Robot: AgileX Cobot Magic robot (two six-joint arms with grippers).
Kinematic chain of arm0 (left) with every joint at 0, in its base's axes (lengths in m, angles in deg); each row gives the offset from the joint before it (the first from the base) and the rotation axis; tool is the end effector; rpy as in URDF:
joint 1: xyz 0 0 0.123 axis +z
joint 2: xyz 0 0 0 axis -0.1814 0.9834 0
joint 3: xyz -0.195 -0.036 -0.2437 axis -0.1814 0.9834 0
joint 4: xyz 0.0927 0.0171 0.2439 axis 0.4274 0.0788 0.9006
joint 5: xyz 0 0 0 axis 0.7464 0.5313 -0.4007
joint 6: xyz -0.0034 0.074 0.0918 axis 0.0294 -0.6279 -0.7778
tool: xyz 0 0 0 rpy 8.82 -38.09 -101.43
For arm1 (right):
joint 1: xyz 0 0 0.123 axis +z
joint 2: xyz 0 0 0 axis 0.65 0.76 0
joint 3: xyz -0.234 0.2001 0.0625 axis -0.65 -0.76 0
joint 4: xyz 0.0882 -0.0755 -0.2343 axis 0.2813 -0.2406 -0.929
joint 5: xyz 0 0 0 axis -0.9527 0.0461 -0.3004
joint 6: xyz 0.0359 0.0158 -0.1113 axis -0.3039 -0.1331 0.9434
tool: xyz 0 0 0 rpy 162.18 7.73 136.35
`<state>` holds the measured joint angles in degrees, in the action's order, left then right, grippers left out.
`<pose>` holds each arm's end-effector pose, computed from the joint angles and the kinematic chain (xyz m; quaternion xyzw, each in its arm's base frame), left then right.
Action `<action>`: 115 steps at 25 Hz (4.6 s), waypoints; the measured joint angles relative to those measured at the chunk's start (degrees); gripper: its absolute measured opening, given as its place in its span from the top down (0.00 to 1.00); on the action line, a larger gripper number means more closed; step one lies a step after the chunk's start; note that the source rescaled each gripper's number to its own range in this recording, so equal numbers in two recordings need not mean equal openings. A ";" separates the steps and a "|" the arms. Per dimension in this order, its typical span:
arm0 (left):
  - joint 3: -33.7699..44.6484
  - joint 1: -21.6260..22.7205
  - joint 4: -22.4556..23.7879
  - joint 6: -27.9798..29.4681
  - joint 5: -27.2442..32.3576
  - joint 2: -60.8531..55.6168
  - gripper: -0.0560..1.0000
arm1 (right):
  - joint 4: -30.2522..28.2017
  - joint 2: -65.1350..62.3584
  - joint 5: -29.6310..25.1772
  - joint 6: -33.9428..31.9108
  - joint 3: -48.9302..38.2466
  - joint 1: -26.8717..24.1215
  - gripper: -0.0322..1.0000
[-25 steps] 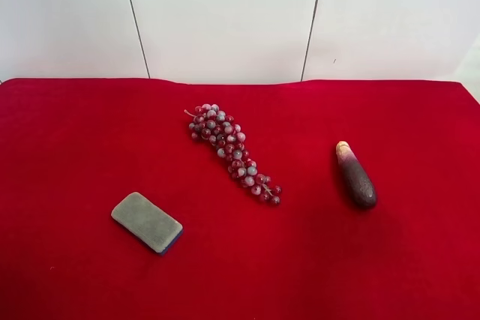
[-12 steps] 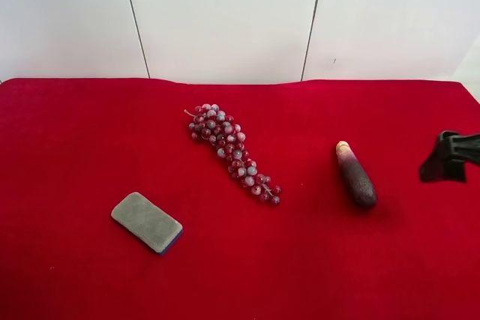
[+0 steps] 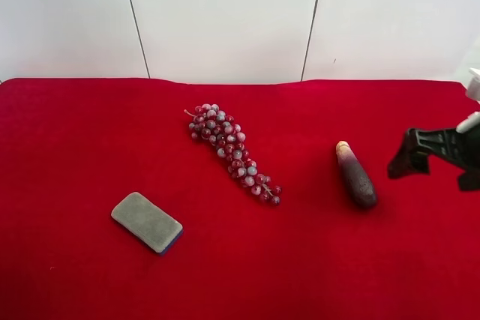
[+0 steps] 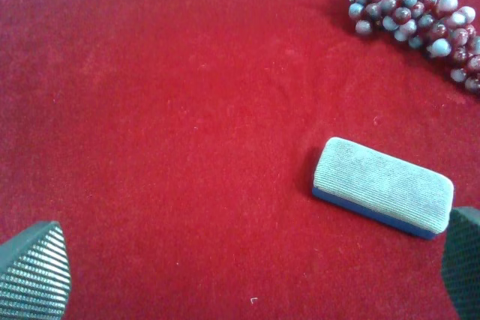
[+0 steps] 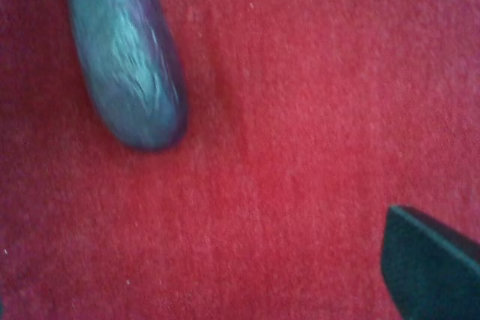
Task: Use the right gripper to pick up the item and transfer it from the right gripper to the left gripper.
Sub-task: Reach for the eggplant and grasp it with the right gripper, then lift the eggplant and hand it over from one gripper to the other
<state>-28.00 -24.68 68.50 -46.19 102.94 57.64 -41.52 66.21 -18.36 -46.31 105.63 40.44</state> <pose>-0.0027 0.0030 0.2739 0.0716 0.8443 -0.0754 0.5258 0.2150 0.0163 0.2142 0.0482 0.9782 0.0811 0.1848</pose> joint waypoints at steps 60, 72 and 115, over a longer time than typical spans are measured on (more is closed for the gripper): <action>0.00 0.00 0.00 0.00 0.00 0.00 0.00 | -1.25 33.48 7.89 -5.05 11.03 5.97 0.95; 0.00 0.00 0.00 0.00 0.00 0.00 0.00 | -4.00 33.33 8.16 -10.04 11.03 5.97 0.95; 0.00 0.00 0.00 0.00 0.00 0.00 0.00 | 23.07 32.70 11.91 40.35 31.30 32.08 0.95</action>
<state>-28.00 -24.68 68.50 -46.19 102.94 57.64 -18.45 98.91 -6.45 -5.96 136.93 72.52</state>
